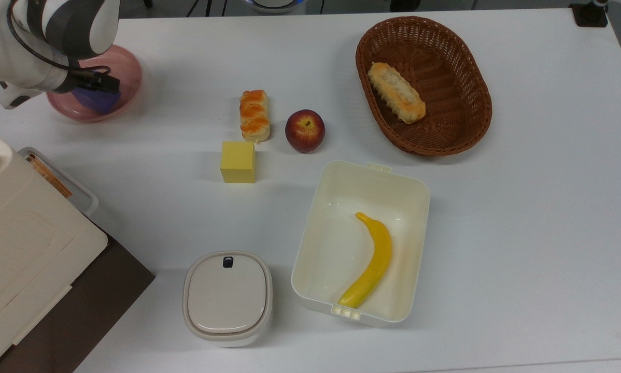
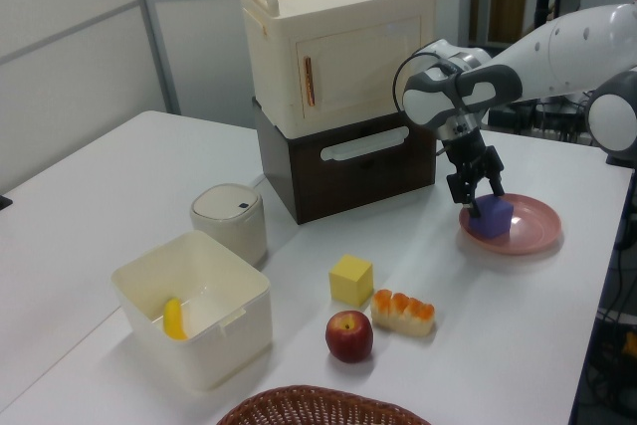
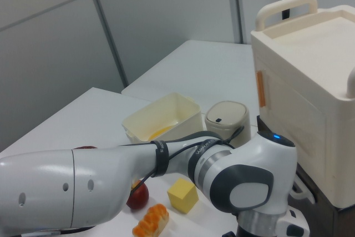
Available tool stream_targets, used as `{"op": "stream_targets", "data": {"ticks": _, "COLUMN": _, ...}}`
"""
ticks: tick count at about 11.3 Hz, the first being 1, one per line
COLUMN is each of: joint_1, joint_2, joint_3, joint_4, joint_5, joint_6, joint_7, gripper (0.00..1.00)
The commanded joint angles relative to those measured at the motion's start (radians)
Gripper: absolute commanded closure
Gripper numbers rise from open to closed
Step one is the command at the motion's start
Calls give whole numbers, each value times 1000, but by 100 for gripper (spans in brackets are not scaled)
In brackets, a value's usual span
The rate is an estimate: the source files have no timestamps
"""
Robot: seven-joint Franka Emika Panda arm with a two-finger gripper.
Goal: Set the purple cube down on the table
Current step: 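Lower the open gripper around the purple cube on the plate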
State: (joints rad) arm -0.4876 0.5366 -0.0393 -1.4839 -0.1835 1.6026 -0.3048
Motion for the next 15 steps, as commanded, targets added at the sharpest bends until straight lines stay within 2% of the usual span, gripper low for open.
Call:
{"op": "stream_targets", "data": {"ticks": 1, "joint_1": 8, "joint_2": -6, "joint_3": -4, "joint_4": -32, "joint_5": -33, "joint_6": 31, "joint_7": 4, "gripper": 26}}
{"op": "stream_targets", "data": {"ticks": 2, "joint_1": 8, "joint_2": -7, "joint_3": -5, "joint_4": -32, "joint_5": -34, "joint_6": 30, "joint_7": 4, "gripper": 50}}
{"op": "stream_targets", "data": {"ticks": 3, "joint_1": 8, "joint_2": -9, "joint_3": -4, "joint_4": -32, "joint_5": -34, "joint_6": 28, "joint_7": 4, "gripper": 67}}
{"op": "stream_targets", "data": {"ticks": 5, "joint_1": 8, "joint_2": -9, "joint_3": -4, "joint_4": -32, "joint_5": -34, "joint_6": 28, "joint_7": 1, "gripper": 92}}
{"op": "stream_targets", "data": {"ticks": 6, "joint_1": 6, "joint_2": -9, "joint_3": -5, "joint_4": -32, "joint_5": -36, "joint_6": 28, "joint_7": 0, "gripper": 99}}
{"op": "stream_targets", "data": {"ticks": 9, "joint_1": 6, "joint_2": -17, "joint_3": -5, "joint_4": -29, "joint_5": -36, "joint_6": 25, "joint_7": -10, "gripper": 100}}
{"op": "stream_targets", "data": {"ticks": 10, "joint_1": 6, "joint_2": -17, "joint_3": -5, "joint_4": -27, "joint_5": -53, "joint_6": 25, "joint_7": -11, "gripper": 68}}
{"op": "stream_targets", "data": {"ticks": 11, "joint_1": 7, "joint_2": -17, "joint_3": -5, "joint_4": -29, "joint_5": -92, "joint_6": 23, "joint_7": -10, "gripper": 1}}
{"op": "stream_targets", "data": {"ticks": 12, "joint_1": 9, "joint_2": -17, "joint_3": -4, "joint_4": -26, "joint_5": -114, "joint_6": 14, "joint_7": -11, "gripper": 0}}
{"op": "stream_targets", "data": {"ticks": 15, "joint_1": 17, "joint_2": -43, "joint_3": -2, "joint_4": -22, "joint_5": -117, "joint_6": 11, "joint_7": -10, "gripper": 0}}
